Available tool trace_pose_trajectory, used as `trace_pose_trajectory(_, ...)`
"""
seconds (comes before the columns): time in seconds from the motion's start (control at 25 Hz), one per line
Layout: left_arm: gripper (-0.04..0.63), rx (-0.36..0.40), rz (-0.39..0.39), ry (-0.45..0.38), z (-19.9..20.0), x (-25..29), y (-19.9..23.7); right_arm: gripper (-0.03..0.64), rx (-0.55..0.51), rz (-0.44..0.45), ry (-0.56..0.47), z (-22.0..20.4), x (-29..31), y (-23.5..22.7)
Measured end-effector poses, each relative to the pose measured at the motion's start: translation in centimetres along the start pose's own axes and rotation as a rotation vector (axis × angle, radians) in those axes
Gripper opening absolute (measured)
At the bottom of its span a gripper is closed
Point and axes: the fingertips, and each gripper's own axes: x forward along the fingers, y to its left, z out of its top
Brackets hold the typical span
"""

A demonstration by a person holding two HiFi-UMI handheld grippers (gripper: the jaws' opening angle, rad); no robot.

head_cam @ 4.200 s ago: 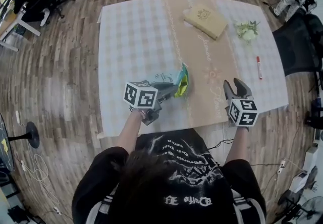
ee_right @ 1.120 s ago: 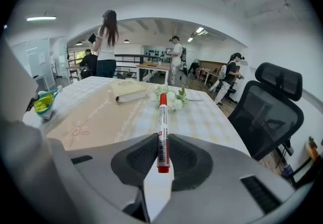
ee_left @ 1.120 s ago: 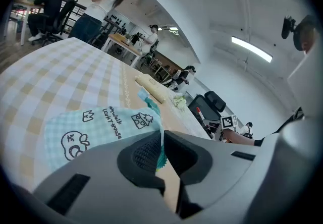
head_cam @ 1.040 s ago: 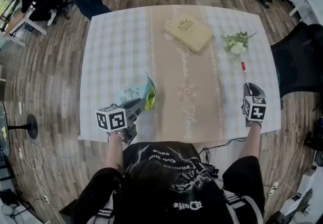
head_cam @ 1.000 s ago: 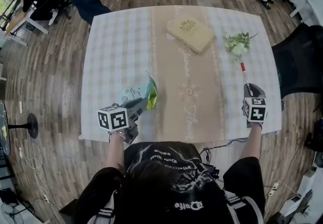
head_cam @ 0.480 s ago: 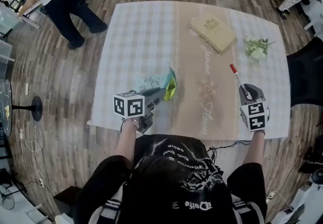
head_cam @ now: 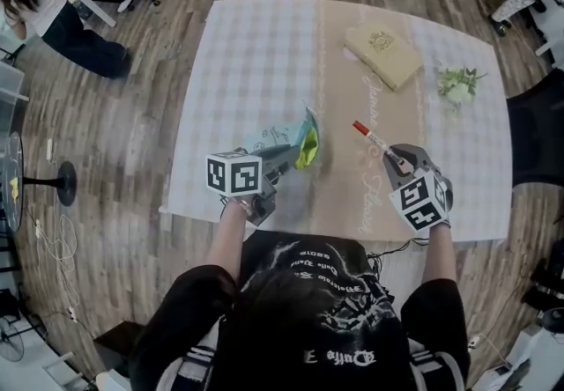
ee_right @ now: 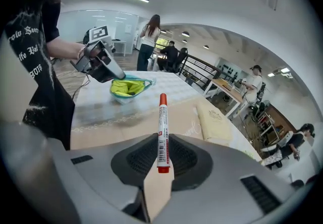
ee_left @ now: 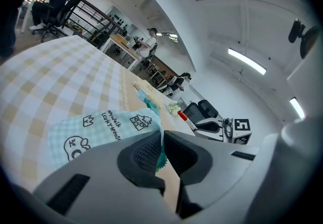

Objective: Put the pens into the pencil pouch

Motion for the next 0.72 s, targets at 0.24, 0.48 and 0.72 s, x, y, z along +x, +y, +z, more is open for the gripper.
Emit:
trace_pose_trajectory(0.24,0.035,-0.005,-0.017,-0.003,0.2,-0.3,0.0,0.074,-0.13,0.076,-0.008,3.6,1.4,3.2)
trace_pose_trajectory(0.48,0.035,-0.002,-0.029,0.004,0.3,-0.4,0.0,0.074,-0.272,0.142,0.019,6.1,3.0,5.8)
trace_pose_trajectory(0.72,0.035,0.008,-0.038,0.004,0.5,-0.5,0.0,0.074,-0.33,0.165,0.047,7.1,4.3,6.5)
